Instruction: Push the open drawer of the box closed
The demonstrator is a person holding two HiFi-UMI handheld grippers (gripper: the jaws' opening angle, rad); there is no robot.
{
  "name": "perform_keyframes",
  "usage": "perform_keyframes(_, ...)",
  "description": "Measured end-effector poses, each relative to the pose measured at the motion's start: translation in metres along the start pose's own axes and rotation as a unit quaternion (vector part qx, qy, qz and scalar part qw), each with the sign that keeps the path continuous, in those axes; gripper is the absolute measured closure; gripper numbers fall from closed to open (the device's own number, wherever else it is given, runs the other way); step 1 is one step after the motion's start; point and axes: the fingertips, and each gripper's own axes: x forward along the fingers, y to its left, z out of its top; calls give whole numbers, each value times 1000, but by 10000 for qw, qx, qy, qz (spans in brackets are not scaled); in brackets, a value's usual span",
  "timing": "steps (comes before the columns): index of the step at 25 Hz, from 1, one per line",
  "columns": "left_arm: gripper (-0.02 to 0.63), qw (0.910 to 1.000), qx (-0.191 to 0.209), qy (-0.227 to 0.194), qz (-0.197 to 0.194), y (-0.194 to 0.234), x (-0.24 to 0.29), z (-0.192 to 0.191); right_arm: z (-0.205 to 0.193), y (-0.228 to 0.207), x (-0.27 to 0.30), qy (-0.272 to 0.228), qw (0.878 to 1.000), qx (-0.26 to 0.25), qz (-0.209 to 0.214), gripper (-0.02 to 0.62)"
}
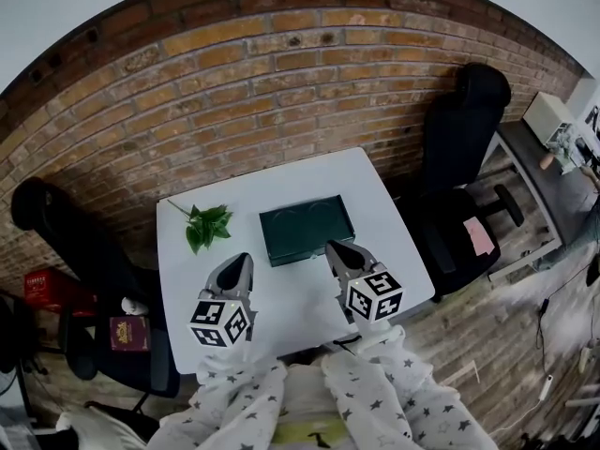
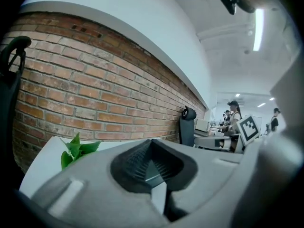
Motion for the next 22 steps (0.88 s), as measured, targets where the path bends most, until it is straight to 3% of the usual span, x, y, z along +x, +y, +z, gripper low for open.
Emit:
perform_keyframes(12,606,9979,124,-580,264,3,-15,39,51,1,-18,-776,9967,171,146,586)
perform_keyframes(22,606,9967,194,-677,414,6,-20,46,62,0,-24,-1033,9945,159,96,586)
